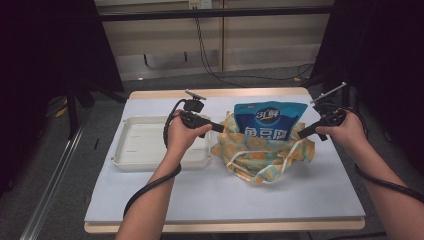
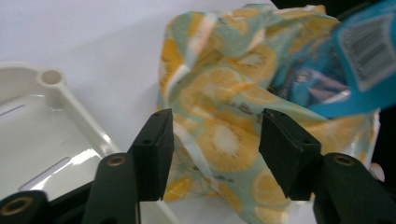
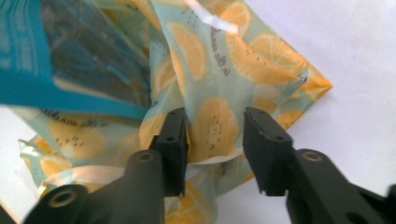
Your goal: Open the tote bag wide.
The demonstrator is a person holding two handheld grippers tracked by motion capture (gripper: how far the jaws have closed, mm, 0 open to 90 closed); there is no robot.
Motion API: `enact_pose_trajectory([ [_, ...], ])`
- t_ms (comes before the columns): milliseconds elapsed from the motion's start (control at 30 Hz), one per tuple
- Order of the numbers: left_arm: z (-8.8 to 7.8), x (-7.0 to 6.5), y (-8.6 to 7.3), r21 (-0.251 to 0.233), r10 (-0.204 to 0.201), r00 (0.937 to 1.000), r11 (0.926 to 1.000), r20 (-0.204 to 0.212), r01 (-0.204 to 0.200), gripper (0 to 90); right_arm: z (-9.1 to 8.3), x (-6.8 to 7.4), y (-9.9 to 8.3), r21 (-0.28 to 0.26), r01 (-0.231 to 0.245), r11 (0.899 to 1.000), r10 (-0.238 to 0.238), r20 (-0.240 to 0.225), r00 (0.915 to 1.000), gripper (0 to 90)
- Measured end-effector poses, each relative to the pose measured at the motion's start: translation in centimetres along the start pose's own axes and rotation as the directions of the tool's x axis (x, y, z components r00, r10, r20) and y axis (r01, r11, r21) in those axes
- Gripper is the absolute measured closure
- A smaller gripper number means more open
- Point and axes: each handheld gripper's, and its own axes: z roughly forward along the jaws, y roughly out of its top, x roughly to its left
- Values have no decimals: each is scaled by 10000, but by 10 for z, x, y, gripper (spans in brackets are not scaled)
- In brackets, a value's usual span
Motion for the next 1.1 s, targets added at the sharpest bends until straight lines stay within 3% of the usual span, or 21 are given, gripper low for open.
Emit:
enact_pose_trajectory([
  [100,0,-9,-4,122,623,9980,9980,-61,-622,356,-2,4,-3,28,78,10000,-79,62,9999,560],
  [300,9,-21,-15,68,985,9948,9951,251,-987,287,-1,7,-9,15,78,10000,-78,1,10000,512],
  [333,10,-23,-16,224,1308,9913,9911,172,-1312,276,-1,7,-10,-3,110,9999,-110,-61,9999,509],
  [500,20,-32,-19,227,1646,9862,9860,182,-1650,251,-1,8,-15,30,156,9999,-156,-55,9999,475],
  [533,24,-35,-19,6,1744,9843,9847,274,-1745,243,-1,9,-17,29,104,9999,-104,-76,9999,468],
  [567,25,-36,-19,172,1976,9803,9801,10,-1976,224,-1,9,-18,-82,-22,10000,21,-100,9999,464],
  [600,29,-37,-19,-3,1954,9807,9807,-57,-1954,209,-2,10,-19,-75,-47,10000,47,-80,10000,463],
  [667,32,-37,-19,151,1895,9818,9817,116,-1897,207,-2,9,-20,-41,8,10000,-8,-50,10000,458],
  [700,34,-39,-20,63,1956,9807,9807,-71,-1956,204,-2,8,-21,-88,195,9998,-196,-97,9998,458],
  [733,35,-40,-20,58,2035,9791,9791,14,-2035,209,-2,8,-21,-80,119,9999,-120,-71,9999,458],
  [800,37,-42,-21,-3,2110,9775,9775,-12,-2110,257,-1,8,-22,-88,52,9999,-52,-72,10000,458],
  [833,37,-41,-21,221,2186,9757,9755,119,-2189,319,0,8,-22,-6,114,9999,-114,-49,9999,458],
  [900,39,-42,-22,156,2112,9768,9772,343,-2118,456,1,10,-21,35,-81,10000,81,-94,9999,458],
  [967,39,-43,-22,280,2094,9767,9771,464,-2108,595,2,10,-21,-38,24,10000,-25,-109,9999,459],
  [1100,39,-46,-22,501,2074,9761,9763,651,-2108,724,2,10,-21,-39,0,10000,-1,-106,9999,463],
])
